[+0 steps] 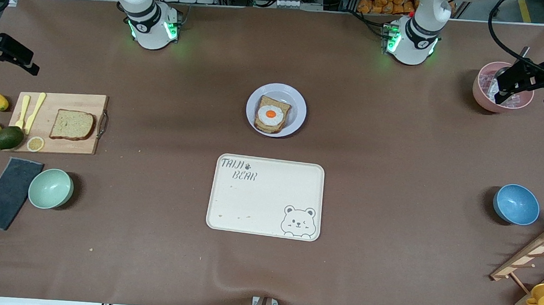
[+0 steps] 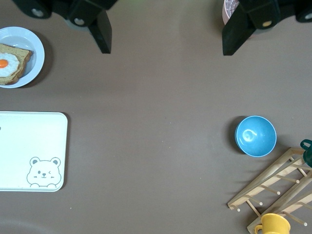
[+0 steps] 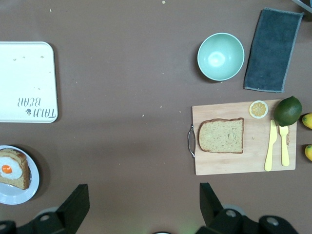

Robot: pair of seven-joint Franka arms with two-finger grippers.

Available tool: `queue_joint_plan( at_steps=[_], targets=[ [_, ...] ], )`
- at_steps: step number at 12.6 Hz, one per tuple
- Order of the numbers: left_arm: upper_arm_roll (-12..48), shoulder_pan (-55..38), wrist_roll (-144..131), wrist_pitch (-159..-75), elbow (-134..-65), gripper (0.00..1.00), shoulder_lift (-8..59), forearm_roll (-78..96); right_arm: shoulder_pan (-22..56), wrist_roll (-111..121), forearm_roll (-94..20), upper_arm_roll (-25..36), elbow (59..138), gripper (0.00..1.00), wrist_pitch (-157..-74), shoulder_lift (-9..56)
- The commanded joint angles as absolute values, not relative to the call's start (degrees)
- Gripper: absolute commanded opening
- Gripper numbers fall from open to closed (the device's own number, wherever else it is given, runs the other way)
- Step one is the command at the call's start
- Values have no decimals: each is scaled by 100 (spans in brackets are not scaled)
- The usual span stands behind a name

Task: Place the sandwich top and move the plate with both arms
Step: 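Move the right gripper toward the wooden cutting board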

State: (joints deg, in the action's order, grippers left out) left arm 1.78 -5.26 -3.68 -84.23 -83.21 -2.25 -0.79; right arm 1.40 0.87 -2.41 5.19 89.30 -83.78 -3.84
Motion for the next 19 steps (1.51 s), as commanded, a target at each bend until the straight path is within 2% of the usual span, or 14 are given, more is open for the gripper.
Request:
queue_joint_plan(
  at_steps=[1, 8, 14, 16, 19],
  targets=[
    [158, -545, -396, -8376, -8350, 100, -299, -114, -200, 376, -97, 187, 8666, 100, -8244, -272],
    [158, -580, -440, -8385, -8288, 100, -193, -106, -255, 369, -88, 167, 8710, 100, -8016, -299],
    [132, -318, -483, -8525, -8639, 100, -149, 323, -272, 369, -79, 167, 8798, 100, -7980, -299],
    [132, -54, -483, -8744, -8640, 100, -176, 710, -325, 378, -88, 184, 8999, 100, -7998, -281],
    [210, -114, -492, -9034, -8613, 100, -167, 398, -465, 387, -79, 193, 9342, 100, -8147, -255]
  ],
)
